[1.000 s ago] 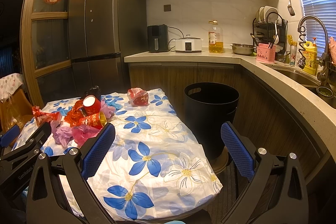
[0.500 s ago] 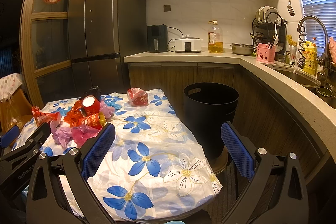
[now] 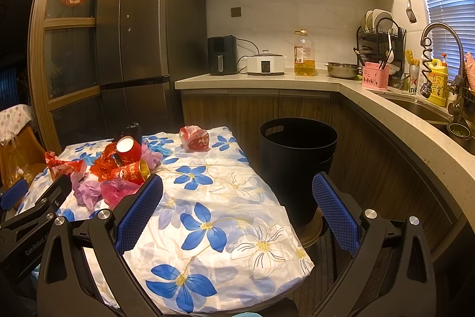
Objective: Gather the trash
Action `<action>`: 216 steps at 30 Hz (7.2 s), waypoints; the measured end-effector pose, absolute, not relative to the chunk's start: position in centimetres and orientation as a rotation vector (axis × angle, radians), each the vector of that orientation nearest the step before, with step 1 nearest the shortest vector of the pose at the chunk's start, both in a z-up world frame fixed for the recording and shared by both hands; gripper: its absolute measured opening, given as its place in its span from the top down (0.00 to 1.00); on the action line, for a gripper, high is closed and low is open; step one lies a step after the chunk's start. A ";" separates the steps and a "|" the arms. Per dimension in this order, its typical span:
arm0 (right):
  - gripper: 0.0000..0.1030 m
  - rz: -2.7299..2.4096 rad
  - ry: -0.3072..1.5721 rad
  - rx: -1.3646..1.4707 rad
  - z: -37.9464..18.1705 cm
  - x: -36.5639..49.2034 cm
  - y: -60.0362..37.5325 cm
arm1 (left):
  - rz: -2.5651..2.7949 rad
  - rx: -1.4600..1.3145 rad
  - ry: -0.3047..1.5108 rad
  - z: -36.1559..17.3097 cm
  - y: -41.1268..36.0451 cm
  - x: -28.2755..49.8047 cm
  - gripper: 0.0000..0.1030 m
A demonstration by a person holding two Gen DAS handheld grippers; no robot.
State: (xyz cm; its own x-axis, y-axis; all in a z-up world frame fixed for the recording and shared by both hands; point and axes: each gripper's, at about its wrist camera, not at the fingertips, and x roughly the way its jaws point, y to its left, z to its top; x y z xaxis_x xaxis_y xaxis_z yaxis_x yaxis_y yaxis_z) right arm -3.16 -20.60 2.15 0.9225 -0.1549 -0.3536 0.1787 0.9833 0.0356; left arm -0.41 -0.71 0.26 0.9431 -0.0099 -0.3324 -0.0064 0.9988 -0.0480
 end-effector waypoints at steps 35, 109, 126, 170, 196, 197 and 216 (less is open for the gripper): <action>0.05 -0.022 0.415 0.104 -2.2 1.5 -19.5 | 0.102 -0.108 0.368 -3.8 3.1 1.9 0.06; 0.90 0.244 0.422 0.114 -5.7 7.9 -14.8 | 0.209 -0.144 0.594 -10.7 7.0 14.3 0.96; 0.90 0.131 0.326 0.165 -2.2 6.8 -20.8 | 0.083 -0.095 0.446 -2.3 -0.3 12.4 0.96; 0.90 -0.365 0.187 0.250 1.0 17.1 -41.9 | -0.517 -0.048 0.388 0.0 -29.0 28.1 0.96; 0.43 -0.363 0.244 0.303 -1.1 17.8 -44.4 | -0.470 -0.051 0.433 -2.8 -28.9 29.4 0.26; 0.39 -0.362 0.246 0.301 -1.2 17.4 -44.2 | -0.464 -0.052 0.430 -2.8 -28.5 29.1 0.24; 0.29 -0.293 0.254 0.287 -0.9 11.3 -37.9 | -0.245 -0.089 0.361 -2.2 -18.0 19.9 0.14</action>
State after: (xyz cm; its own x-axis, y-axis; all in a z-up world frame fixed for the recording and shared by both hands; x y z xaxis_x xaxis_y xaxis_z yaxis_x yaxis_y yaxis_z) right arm 11.27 -37.94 -0.89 0.9263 -0.2463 -0.2851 0.3177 0.9174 0.2396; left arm 19.92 -18.00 -2.18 0.9066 -0.2524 -0.3382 0.2208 0.9667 -0.1294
